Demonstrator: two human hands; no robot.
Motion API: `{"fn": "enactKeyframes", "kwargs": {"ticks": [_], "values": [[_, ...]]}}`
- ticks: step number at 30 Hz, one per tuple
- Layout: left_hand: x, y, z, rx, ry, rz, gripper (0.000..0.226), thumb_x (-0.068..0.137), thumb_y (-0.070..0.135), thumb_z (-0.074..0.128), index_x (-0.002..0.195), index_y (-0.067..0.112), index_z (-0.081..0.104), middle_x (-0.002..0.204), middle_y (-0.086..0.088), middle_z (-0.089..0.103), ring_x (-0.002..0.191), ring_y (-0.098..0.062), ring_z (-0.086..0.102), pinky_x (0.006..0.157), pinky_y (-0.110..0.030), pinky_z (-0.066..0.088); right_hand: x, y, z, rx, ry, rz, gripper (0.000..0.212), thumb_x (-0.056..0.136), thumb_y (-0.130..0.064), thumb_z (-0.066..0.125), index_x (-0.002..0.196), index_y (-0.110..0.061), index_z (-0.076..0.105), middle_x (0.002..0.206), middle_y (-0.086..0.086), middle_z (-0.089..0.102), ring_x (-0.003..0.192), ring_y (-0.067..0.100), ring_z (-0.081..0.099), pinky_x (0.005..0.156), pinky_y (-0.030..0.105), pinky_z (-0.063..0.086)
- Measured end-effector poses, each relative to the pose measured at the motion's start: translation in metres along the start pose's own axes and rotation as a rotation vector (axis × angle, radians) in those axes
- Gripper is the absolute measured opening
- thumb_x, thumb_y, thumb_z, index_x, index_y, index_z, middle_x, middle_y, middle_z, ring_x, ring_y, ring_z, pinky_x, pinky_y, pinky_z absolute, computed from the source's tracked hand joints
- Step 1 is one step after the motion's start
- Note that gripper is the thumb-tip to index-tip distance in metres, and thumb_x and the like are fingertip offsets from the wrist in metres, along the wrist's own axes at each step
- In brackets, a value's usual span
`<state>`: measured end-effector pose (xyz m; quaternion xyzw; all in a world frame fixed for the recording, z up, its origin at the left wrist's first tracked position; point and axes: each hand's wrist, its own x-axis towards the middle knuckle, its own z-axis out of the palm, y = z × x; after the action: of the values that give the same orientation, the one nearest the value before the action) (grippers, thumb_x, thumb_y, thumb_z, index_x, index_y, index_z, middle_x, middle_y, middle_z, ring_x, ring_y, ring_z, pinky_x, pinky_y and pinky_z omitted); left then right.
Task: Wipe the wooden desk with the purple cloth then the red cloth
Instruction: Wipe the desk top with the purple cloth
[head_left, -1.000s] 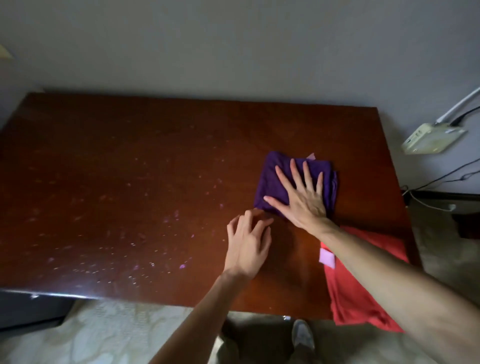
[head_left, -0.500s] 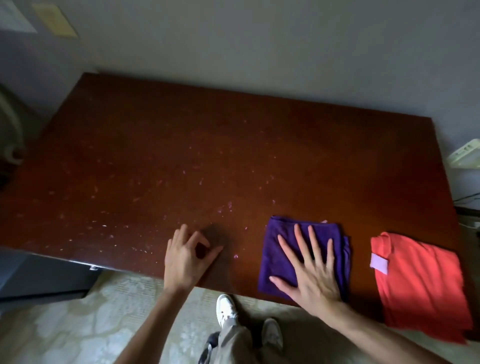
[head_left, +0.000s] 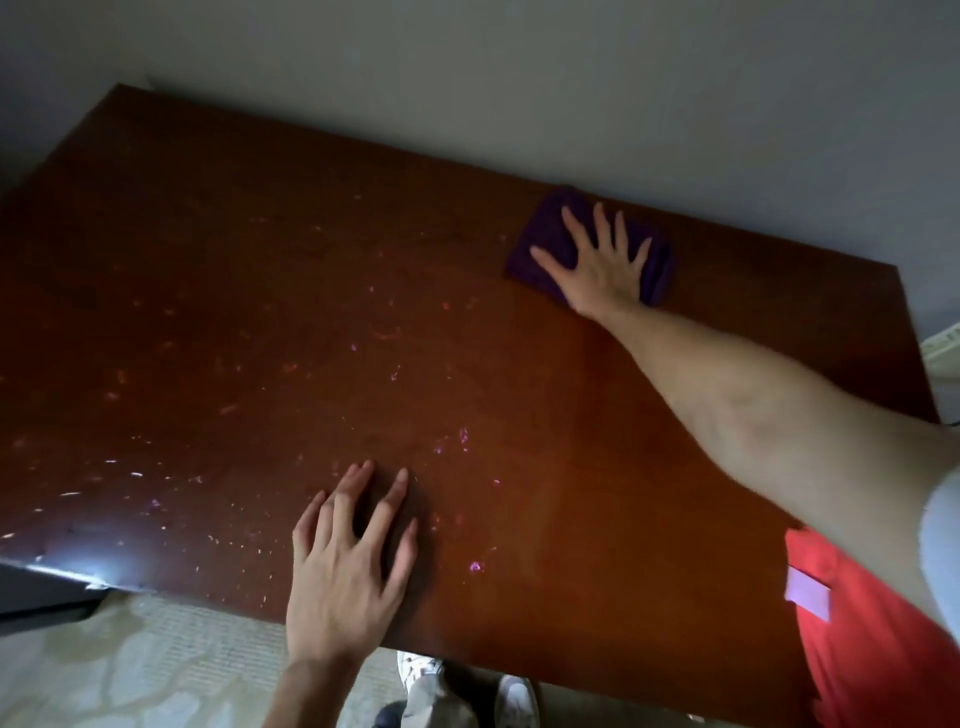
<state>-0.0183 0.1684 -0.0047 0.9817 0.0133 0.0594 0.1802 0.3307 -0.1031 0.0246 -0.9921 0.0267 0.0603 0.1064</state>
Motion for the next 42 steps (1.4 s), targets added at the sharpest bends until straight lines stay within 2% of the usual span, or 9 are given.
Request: {"fn": "enactKeyframes", "kwargs": {"ticks": [5,9,13,18,21,27,34,38,42], "values": [[0.002,-0.004,0.005,0.016,0.008,0.018,0.051,0.102,0.047,0.043,0.149,0.03,0.055,0.149,-0.008,0.048,0.143,-0.024,0.044,0.119,-0.046,0.028,0.036,-0.006,-0.007,-0.032,-0.034,-0.005,0.094,0.089,-0.094,0.018,0.167,-0.045,0.005,0.179,0.0,-0.001,0.164,0.03,-0.006,0.126,0.07,-0.008],[0.002,-0.004,0.001,0.025,-0.012,0.013,0.05,0.102,0.043,0.045,0.149,0.03,0.054,0.148,-0.008,0.048,0.143,-0.026,0.044,0.119,-0.047,0.03,-0.009,-0.008,0.004,-0.056,-0.042,-0.09,0.092,0.091,-0.091,0.019,0.168,-0.042,0.005,0.179,0.0,-0.001,0.164,0.031,-0.005,0.125,0.071,-0.005],[0.002,-0.002,-0.002,0.007,-0.01,0.014,0.049,0.102,0.041,0.044,0.148,0.029,0.055,0.147,-0.008,0.05,0.142,-0.025,0.044,0.118,-0.046,0.031,-0.133,-0.011,0.024,-0.065,-0.056,-0.266,0.096,0.085,-0.093,0.017,0.168,-0.044,0.01,0.179,-0.001,0.005,0.164,0.032,0.001,0.125,0.072,0.006],[0.001,-0.001,-0.004,-0.055,-0.01,0.006,0.05,0.105,0.042,0.035,0.148,0.027,0.054,0.148,-0.008,0.051,0.144,-0.024,0.044,0.119,-0.045,0.028,-0.338,0.001,0.068,-0.127,-0.008,-0.481,0.097,0.087,-0.092,0.035,0.168,-0.043,0.014,0.178,0.001,0.009,0.164,0.034,0.007,0.124,0.072,0.009],[-0.001,0.001,-0.005,-0.065,-0.027,0.009,0.051,0.106,0.043,0.032,0.15,0.028,0.052,0.149,-0.007,0.05,0.147,-0.022,0.041,0.122,-0.044,0.025,-0.371,0.001,0.078,-0.165,0.04,-0.501,0.097,0.087,-0.092,0.037,0.168,-0.041,0.02,0.177,0.004,0.016,0.162,0.037,0.015,0.121,0.074,0.013],[-0.001,-0.002,-0.005,-0.056,-0.028,0.011,0.05,0.105,0.038,0.035,0.15,0.027,0.051,0.149,-0.008,0.049,0.147,-0.02,0.041,0.122,-0.043,0.024,-0.32,-0.012,0.069,-0.106,-0.002,-0.52,0.095,0.085,-0.094,0.035,0.166,-0.049,0.015,0.179,-0.001,0.009,0.165,0.03,0.006,0.125,0.072,0.007],[-0.004,0.001,-0.003,-0.051,-0.018,-0.008,0.05,0.102,0.033,0.041,0.15,0.021,0.05,0.15,-0.006,0.05,0.147,-0.021,0.041,0.124,-0.041,0.023,-0.133,-0.084,0.053,-0.085,-0.025,-0.364,0.095,0.081,-0.095,0.015,0.165,-0.051,0.014,0.179,-0.003,0.008,0.165,0.027,0.002,0.127,0.067,0.003],[-0.004,-0.003,-0.001,-0.063,-0.011,0.007,0.053,0.101,0.033,0.038,0.152,0.021,0.05,0.152,-0.005,0.05,0.148,-0.019,0.04,0.126,-0.04,0.02,-0.026,-0.121,0.037,-0.03,-0.038,-0.285,0.09,0.089,-0.093,0.026,0.166,-0.049,0.014,0.179,-0.002,0.006,0.165,0.028,-0.001,0.127,0.068,-0.002],[-0.002,-0.006,0.004,-0.071,-0.008,0.025,0.055,0.099,0.031,0.04,0.152,0.023,0.05,0.152,-0.004,0.051,0.149,-0.018,0.04,0.124,-0.041,0.022,0.041,-0.142,0.026,-0.008,-0.045,-0.248,0.093,0.088,-0.095,0.024,0.167,-0.046,0.012,0.179,0.001,0.003,0.164,0.03,-0.003,0.126,0.069,-0.006]]}}
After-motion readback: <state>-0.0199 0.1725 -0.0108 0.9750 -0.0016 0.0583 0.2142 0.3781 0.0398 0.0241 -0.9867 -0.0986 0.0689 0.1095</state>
